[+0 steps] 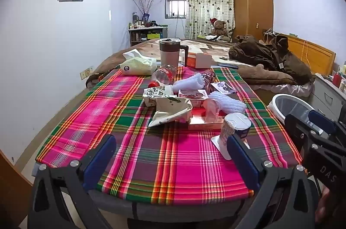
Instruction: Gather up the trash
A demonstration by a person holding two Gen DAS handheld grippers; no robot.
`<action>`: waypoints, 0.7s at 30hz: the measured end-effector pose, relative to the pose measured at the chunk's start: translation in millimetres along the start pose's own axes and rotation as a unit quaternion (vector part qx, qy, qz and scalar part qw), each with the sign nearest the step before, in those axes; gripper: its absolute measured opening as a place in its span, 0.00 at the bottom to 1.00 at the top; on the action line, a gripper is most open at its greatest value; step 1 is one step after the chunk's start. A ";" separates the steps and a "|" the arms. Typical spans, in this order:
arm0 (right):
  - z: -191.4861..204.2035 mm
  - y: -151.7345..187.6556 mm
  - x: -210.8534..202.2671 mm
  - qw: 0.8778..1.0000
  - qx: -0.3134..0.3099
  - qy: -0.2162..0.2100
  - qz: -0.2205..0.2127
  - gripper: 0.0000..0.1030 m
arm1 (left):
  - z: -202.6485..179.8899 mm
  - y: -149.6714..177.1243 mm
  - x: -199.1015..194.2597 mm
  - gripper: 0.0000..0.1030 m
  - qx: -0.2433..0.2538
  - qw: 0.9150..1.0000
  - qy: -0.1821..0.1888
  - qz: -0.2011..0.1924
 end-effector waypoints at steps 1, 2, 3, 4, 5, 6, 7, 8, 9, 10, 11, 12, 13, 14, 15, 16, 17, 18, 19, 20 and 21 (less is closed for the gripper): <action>-0.4 -0.2 0.0 1.000 0.004 -0.002 -0.002 0.69 | 0.0 0.2 -0.5 1.00 -0.002 1.000 0.000 0.000; -0.5 0.3 0.3 1.000 0.005 -0.003 -0.002 0.69 | 0.1 0.5 -1.1 1.00 -0.004 1.000 0.000 -0.001; -0.6 0.7 0.4 1.000 0.005 -0.004 -0.001 0.69 | -4.7 2.3 0.1 1.00 0.001 1.000 -0.002 0.000; -0.6 1.1 0.6 1.000 0.005 -0.004 0.000 0.69 | -5.6 3.1 0.1 1.00 0.000 1.000 -0.003 0.001; -0.4 1.2 0.5 1.000 0.004 -0.004 0.000 0.69 | -7.4 2.9 0.4 1.00 0.003 1.000 -0.003 0.002; 0.0 1.1 0.3 1.000 0.002 -0.005 -0.001 0.69 | -5.4 3.4 0.9 1.00 -0.001 1.000 0.001 0.004; 0.2 1.1 0.0 1.000 0.001 -0.006 -0.001 0.69 | -3.1 5.0 5.1 1.00 -0.003 1.000 0.002 0.008; 0.4 1.1 -0.1 1.000 0.000 -0.007 -0.001 0.69 | -1.1 5.2 3.1 1.00 -0.007 1.000 0.004 0.007; 0.4 1.3 -0.2 1.000 0.000 -0.008 0.000 0.69 | 0.6 4.9 3.0 1.00 -0.009 1.000 0.004 0.008; -6.1 2.4 4.2 1.000 0.006 0.002 0.003 0.69 | 0.2 2.6 4.5 1.00 -0.008 1.000 0.004 0.010; -5.1 2.4 3.9 1.000 0.005 0.002 0.003 0.69 | -0.1 2.4 3.5 1.00 -0.008 1.000 0.003 0.009; -4.0 2.4 3.5 1.000 0.005 0.003 0.003 0.69 | 0.0 2.4 3.1 1.00 -0.008 1.000 0.003 0.008; -2.8 2.4 3.0 1.000 0.005 0.003 0.003 0.69 | -0.3 2.8 3.4 1.00 -0.008 1.000 0.004 0.009; -5.3 1.5 2.2 1.000 0.007 0.001 0.002 0.69 | -0.7 3.2 3.5 1.00 -0.007 1.000 0.004 0.009; -5.0 1.3 2.1 1.000 0.007 0.001 0.002 0.69 | -0.7 3.2 2.9 1.00 -0.007 1.000 0.003 0.009; -5.1 0.7 1.6 1.000 0.008 0.002 0.003 0.69 | -0.9 3.4 2.3 1.00 -0.007 1.000 0.003 0.009; -4.6 0.9 1.3 1.000 0.007 0.001 0.002 0.69 | -0.9 3.3 1.9 1.00 -0.007 1.000 0.004 0.009; -4.0 0.9 1.3 1.000 0.007 0.002 0.003 0.69 | -1.3 2.9 3.1 1.00 -0.007 1.000 0.004 0.010; -3.8 0.8 1.2 1.000 0.007 0.002 0.002 0.69 | -1.9 3.0 2.9 1.00 -0.008 1.000 0.005 0.010; -3.6 0.8 0.9 1.000 0.007 0.002 0.002 0.69 | -2.5 3.2 3.0 1.00 -0.008 1.000 0.004 0.010; -3.9 1.0 1.4 1.000 0.007 0.002 0.002 0.69 | -2.6 3.2 2.9 1.00 -0.007 1.000 0.004 0.010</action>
Point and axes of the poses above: each gripper's, at about its wrist camera, not at the fingertips, and x roughly the way its jaws point, z to its left, y to its underside, the point moved 9 cm from there along x, roughly the way its jaws point, and after that the axes turned 7 degrees about -x, right-handed, at the moved point
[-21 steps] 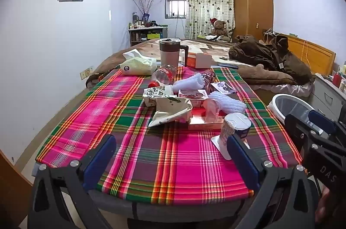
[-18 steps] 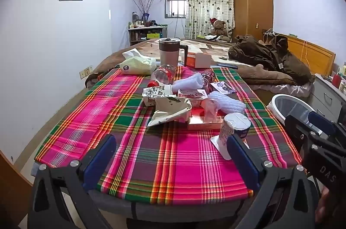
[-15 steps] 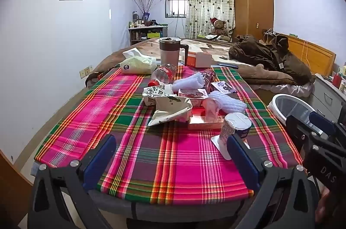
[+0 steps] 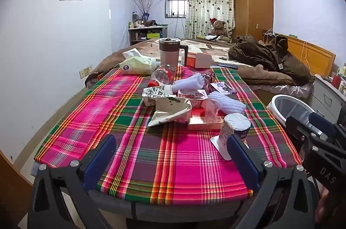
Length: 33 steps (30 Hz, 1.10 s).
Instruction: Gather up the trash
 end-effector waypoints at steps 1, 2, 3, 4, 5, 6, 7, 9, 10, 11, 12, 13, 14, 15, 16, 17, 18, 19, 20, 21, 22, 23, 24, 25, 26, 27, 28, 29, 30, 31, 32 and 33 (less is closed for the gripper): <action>-0.4 0.6 1.0 1.000 0.001 0.000 0.000 0.69 | 1.3 0.5 -1.3 1.00 -0.001 1.000 0.000 -0.001; -0.2 0.1 1.2 1.000 0.000 0.000 -0.001 0.69 | 1.2 0.5 -1.0 1.00 -0.001 1.000 0.001 0.000; 0.1 -0.1 0.9 1.000 -0.001 0.001 -0.002 0.69 | 1.0 0.5 -0.8 1.00 0.000 1.000 0.001 0.001; 0.0 0.4 -0.9 1.000 -0.001 0.001 -0.003 0.69 | 0.4 0.8 -0.3 1.00 -0.001 1.000 0.002 0.001; 0.2 0.0 -0.8 1.000 -0.001 0.000 -0.003 0.69 | -0.2 0.6 -0.4 1.00 -0.001 1.000 0.002 0.001; 0.6 0.1 -1.1 1.000 -0.001 -0.001 -0.004 0.69 | -0.7 0.7 -0.3 1.00 0.000 1.000 0.002 0.001; 0.5 0.3 -1.4 1.000 0.000 -0.001 -0.004 0.69 | -0.8 0.4 0.1 1.00 -0.001 1.000 0.002 0.002; 0.1 0.0 -2.2 1.000 -0.001 0.000 -0.005 0.69 | -1.5 0.3 0.3 1.00 0.000 1.000 0.002 0.002; -0.1 0.0 -2.6 1.000 -0.001 0.000 -0.005 0.69 | -1.0 0.3 0.1 1.00 0.000 1.000 0.002 0.002; 0.0 0.1 -2.8 1.000 0.000 0.000 -0.004 0.69 | -1.1 0.2 0.1 1.00 -0.001 1.000 0.002 0.001; 0.2 0.2 -3.2 1.000 0.000 0.000 -0.005 0.69 | -1.3 0.0 0.2 1.00 0.000 1.000 0.003 0.002; 0.3 0.5 -3.4 1.000 0.000 -0.001 -0.006 0.69 | -1.8 0.1 0.4 1.00 -0.001 1.000 0.003 0.002; 0.3 0.2 -2.8 1.000 0.000 0.001 -0.005 0.69 | -1.6 0.1 -0.1 1.00 0.000 1.000 0.002 0.001; 0.2 0.2 -2.6 1.000 -0.001 0.001 -0.005 0.69 | -1.9 -0.2 0.0 1.00 0.000 1.000 0.002 0.001; 0.1 0.3 -3.0 1.000 -0.001 0.001 -0.005 0.69 | -2.3 0.0 0.2 1.00 0.000 1.000 0.002 0.002; -0.2 0.1 -2.7 1.000 0.000 0.000 -0.005 0.69 | -2.3 0.1 -0.1 1.00 0.000 1.000 0.002 0.002; 0.0 0.1 -2.7 1.000 0.000 0.000 -0.005 0.69 | -2.0 -0.2 -0.1 1.00 0.000 1.000 0.002 0.001; 0.1 0.2 -3.1 1.000 0.000 0.000 -0.005 0.69 | -2.5 -0.1 -0.2 1.00 -0.001 1.000 0.002 0.000; 0.2 0.1 -2.7 1.000 0.000 0.001 -0.004 0.69 | -2.3 -0.3 -0.1 1.00 -0.002 1.000 0.002 0.001; 0.1 0.3 -3.2 1.000 -0.001 0.001 -0.005 0.69 | -2.4 -0.9 -0.3 1.00 -0.002 1.000 0.003 0.001; 0.6 0.6 -4.1 1.000 -0.001 0.000 -0.005 0.69 | -3.0 -0.9 -0.3 1.00 -0.002 1.000 0.003 0.001; 0.3 0.3 -3.7 1.000 0.000 0.000 -0.004 0.69 | -2.5 -1.0 -0.5 1.00 -0.002 1.000 0.001 0.001; 0.3 0.4 -3.6 1.000 0.000 0.000 -0.005 0.69 | -2.9 -1.3 -0.5 1.00 -0.002 1.000 0.001 0.000; 0.3 0.3 -3.4 1.000 -0.001 0.001 -0.005 0.69 | -3.6 -1.5 -0.6 1.00 -0.002 1.000 0.001 0.000; 0.2 0.2 -3.4 1.000 0.000 0.001 -0.005 0.69 | -4.4 -1.7 -1.0 1.00 -0.003 1.000 0.002 0.000; 0.3 0.2 -3.4 1.000 -0.001 0.001 -0.005 0.69 | -3.3 -2.1 -0.8 1.00 -0.002 1.000 0.002 0.000; 0.5 0.3 -3.9 1.000 -0.001 0.001 -0.005 0.69 | -4.1 -2.2 -0.6 1.00 -0.002 1.000 0.002 0.001; 0.3 0.2 -3.9 1.000 -0.001 0.002 -0.006 0.69 | -3.3 -1.9 -0.9 1.00 -0.003 1.000 0.002 0.000; 0.1 0.0 -3.6 1.000 0.000 0.002 -0.005 0.69 | -3.1 -2.1 -0.9 1.00 -0.003 1.000 0.001 0.000; 0.6 0.1 -3.5 1.000 -0.001 0.002 -0.005 0.69 | -2.9 -2.0 -0.9 1.00 -0.003 1.000 0.001 0.000; 0.8 0.1 -4.0 1.000 -0.001 0.002 -0.005 0.69 | -3.1 -2.0 -0.9 1.00 -0.003 1.000 0.002 0.000; 0.7 -0.1 -3.8 1.000 0.000 0.002 -0.006 0.69 | -3.0 -2.1 -0.9 1.00 -0.003 1.000 0.002 0.000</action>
Point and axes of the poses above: each gripper's, at about its wrist camera, not at the fingertips, and x roughly the way its jaws point, z to its left, y to its underside, the point moved 9 cm from there along x, roughly the way its jaws point, and after that the axes turned 7 degrees about -x, right-handed, at the moved point
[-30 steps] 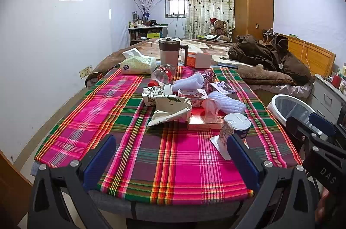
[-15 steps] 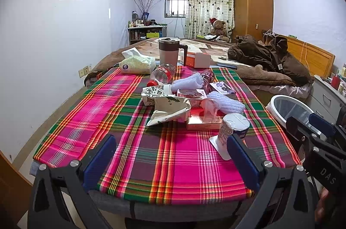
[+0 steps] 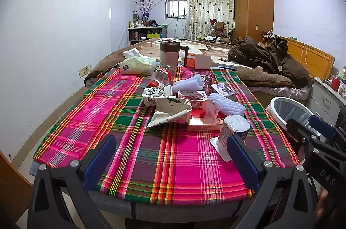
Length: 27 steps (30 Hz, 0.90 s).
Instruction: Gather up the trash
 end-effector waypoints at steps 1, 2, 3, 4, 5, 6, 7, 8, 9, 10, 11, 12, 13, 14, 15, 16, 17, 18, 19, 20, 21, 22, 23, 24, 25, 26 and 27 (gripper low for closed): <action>0.1 -0.1 0.4 1.000 0.000 0.000 0.000 0.69 | -0.6 -0.6 -0.7 1.00 0.000 1.000 0.000 0.000; 0.4 -0.2 0.2 1.000 -0.001 0.000 0.000 0.69 | -0.6 -0.6 -0.7 1.00 -0.001 1.000 0.000 -0.001; 0.6 -0.3 0.0 1.000 -0.001 0.000 0.000 0.69 | -1.0 -1.2 -0.7 1.00 -0.001 1.000 0.000 -0.001; 0.5 -0.4 -0.2 1.000 0.000 0.000 0.000 0.69 | -1.5 -1.7 -0.6 1.00 -0.001 1.000 0.000 0.000; 0.4 -0.5 0.2 1.000 0.000 -0.001 0.000 0.69 | -1.7 -2.0 -0.5 1.00 -0.002 1.000 0.000 0.000; 0.8 -0.7 0.3 1.000 -0.001 -0.001 0.000 0.69 | 0.2 -2.6 -1.1 1.00 -0.002 1.000 0.000 0.000; 0.9 -0.9 0.5 1.000 -0.001 -0.001 0.000 0.69 | -0.5 -2.8 -1.0 1.00 -0.003 1.000 0.001 0.000; 0.8 -1.0 0.5 1.000 0.000 -0.001 0.000 0.69 | 0.1 -2.6 -1.0 1.00 -0.003 1.000 0.001 0.000; 0.9 -0.8 0.4 1.000 0.000 -0.001 0.000 0.69 | -0.2 -2.6 -0.9 1.00 -0.002 1.000 0.001 0.000; 1.0 -0.9 0.4 1.000 -0.001 -0.001 0.000 0.69 | -0.8 -2.9 -0.8 1.00 -0.002 1.000 0.001 0.000; 0.8 -0.8 0.4 1.000 -0.001 0.000 0.000 0.69 | -0.3 -2.9 -0.8 1.00 -0.002 1.000 0.000 0.000; 1.0 -1.0 0.3 1.000 -0.001 0.000 0.000 0.69 | 0.9 -2.5 -0.8 1.00 -0.002 1.000 0.002 0.000; 0.8 -0.9 0.3 1.000 0.000 -0.001 -0.001 0.69 | 1.0 -2.4 -0.9 1.00 -0.003 1.000 0.001 0.000; 0.9 -1.0 0.3 1.000 0.000 0.000 0.000 0.69 | 0.7 -2.5 -0.9 1.00 -0.003 1.000 0.002 -0.001; 1.0 -1.0 0.3 1.000 -0.001 0.000 -0.001 0.69 | 0.6 -2.5 -1.1 1.00 -0.003 1.000 0.002 -0.001; 1.0 -1.2 0.1 1.000 -0.001 0.000 -0.001 0.69 | 1.2 -2.5 -1.5 1.00 -0.003 1.000 0.002 -0.001; 1.4 -1.4 0.3 1.000 -0.001 0.001 -0.001 0.69 | 2.1 -2.5 -1.6 1.00 -0.003 1.000 0.002 -0.001; 1.4 -1.6 -0.1 1.000 -0.001 0.000 -0.001 0.69 | 1.6 -2.6 -1.5 1.00 -0.004 1.000 0.003 -0.001; 1.6 -1.7 -0.1 1.000 -0.001 0.000 -0.001 0.69 | 1.5 -2.7 -1.4 1.00 -0.004 1.000 0.003 0.000; 1.8 -1.8 0.1 1.000 -0.001 0.001 -0.001 0.69 | 1.3 -2.8 -1.8 1.00 -0.004 1.000 0.002 -0.001; 1.9 -1.9 0.2 1.000 -0.001 0.001 -0.001 0.69 | 4.1 -2.8 -2.2 1.00 -0.004 1.000 0.003 -0.001; 1.4 -1.7 -0.2 1.000 -0.001 0.000 -0.001 0.69 | 5.1 -2.9 -2.4 1.00 -0.004 1.000 0.002 -0.002; 1.8 -2.0 -0.1 1.000 -0.001 0.000 -0.001 0.69 | 4.5 -3.2 -2.6 1.00 -0.004 1.000 0.002 -0.002; 1.6 -1.9 -0.3 1.000 -0.001 0.001 -0.001 0.69 | 5.1 -3.6 -2.3 1.00 -0.005 1.000 0.003 -0.002; 1.5 -2.0 -0.2 1.000 -0.001 0.001 -0.001 0.69 | 5.6 -3.7 -2.5 1.00 -0.005 1.000 0.003 -0.002; 1.5 -2.0 -0.3 1.000 -0.001 0.001 -0.001 0.69 | 5.5 -3.7 -2.5 1.00 -0.005 1.000 0.003 -0.002; 1.5 -2.0 -0.3 1.000 -0.001 0.000 -0.001 0.69 | 5.5 -3.6 -2.5 1.00 -0.005 1.000 0.003 -0.002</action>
Point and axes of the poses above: each gripper's, at about its wrist camera, not at the fingertips, and x roughly the way its jaws point, z to its left, y to its underside, the point moved 9 cm from there along x, roughly the way its jaws point, and after that the axes turned 7 degrees about -x, right-handed, at the moved point
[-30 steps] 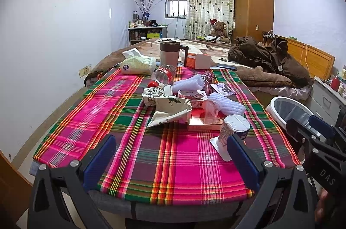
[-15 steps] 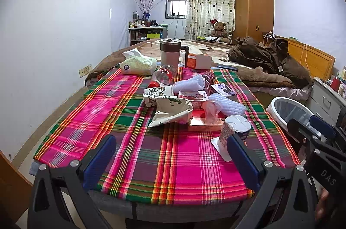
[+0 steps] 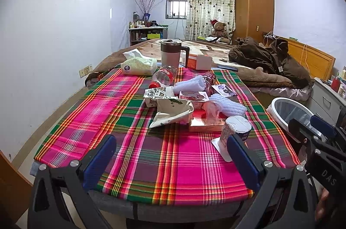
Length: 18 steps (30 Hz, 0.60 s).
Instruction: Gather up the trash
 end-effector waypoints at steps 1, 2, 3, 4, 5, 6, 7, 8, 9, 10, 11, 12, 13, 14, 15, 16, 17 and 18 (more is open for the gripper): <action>-0.1 -0.1 0.2 1.000 0.000 0.000 0.000 0.69 | -0.3 0.0 0.0 1.00 0.000 1.000 0.000 0.000; -0.1 0.0 0.1 1.000 0.001 0.000 0.000 0.69 | -0.1 0.0 -0.1 1.00 0.000 1.000 -0.001 0.000; -0.3 -0.2 -0.6 1.000 0.000 0.000 0.000 0.69 | -0.1 0.2 -0.1 1.00 0.000 1.000 0.000 0.000; -0.3 -0.3 -0.5 1.000 0.000 0.000 0.000 0.69 | -0.1 0.3 -0.1 1.00 0.000 1.000 0.000 0.000; -0.2 -0.4 -0.4 1.000 0.000 0.000 0.000 0.69 | -0.5 0.2 0.0 1.00 -0.001 1.000 0.000 0.000; 0.0 -0.4 -0.2 1.000 0.000 0.000 0.000 0.69 | 1.0 0.2 1.1 1.00 -0.001 1.000 0.000 0.001; 0.0 -0.2 -0.1 1.000 0.000 0.000 0.000 0.69 | 1.5 0.4 2.1 1.00 -0.001 1.000 0.001 0.002; -0.3 0.1 -0.4 1.000 0.000 0.001 0.000 0.69 | 1.4 0.6 2.6 1.00 -0.001 1.000 0.001 0.003; -0.3 0.0 -0.4 1.000 0.000 0.001 0.000 0.69 | 2.9 1.3 4.1 1.00 -0.001 1.000 0.002 0.005; -0.4 -0.2 -0.3 1.000 0.000 0.001 0.001 0.69 | 3.6 1.6 4.9 1.00 -0.001 1.000 0.002 0.005; -0.7 -0.2 -0.4 1.000 0.000 0.001 0.002 0.69 | 5.0 1.6 5.9 1.00 -0.002 1.000 0.002 0.005; -1.0 -0.5 -0.2 1.000 0.000 0.000 0.002 0.69 | 6.4 1.8 7.0 1.00 -0.003 1.000 0.003 0.005; -1.2 -0.7 -0.2 1.000 0.001 -0.001 0.001 0.69 | 7.5 2.0 8.3 1.00 -0.004 1.000 0.003 0.006; -1.3 -0.6 0.1 1.000 0.001 -0.004 -0.001 0.69 | 9.0 2.0 9.7 1.00 -0.005 1.000 0.003 0.007; -0.7 -0.3 1.1 1.000 0.001 -0.008 0.000 0.69 | 10.6 2.2 11.9 1.00 -0.006 1.000 0.003 0.008; 0.5 0.6 2.8 1.000 0.000 -0.015 0.001 0.69 | 12.8 2.6 14.8 1.00 -0.007 1.000 0.003 0.011; 1.9 2.2 5.1 1.000 0.000 -0.022 0.002 0.69 | 15.8 2.9 17.6 1.00 -0.010 1.000 0.004 0.014; 4.0 4.1 8.3 1.000 -0.002 -0.028 0.005 0.69 | 18.4 3.0 20.7 1.00 -0.013 1.000 0.006 0.017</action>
Point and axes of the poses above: each gripper's, at about its wrist camera, not at the fingertips, and x roughly the way its jaws point, z to its left, y to its underside, the point moved 9 cm from there along x, roughly the way its jaws point, and after that the axes turned 7 degrees about -x, right-handed, at the moved point
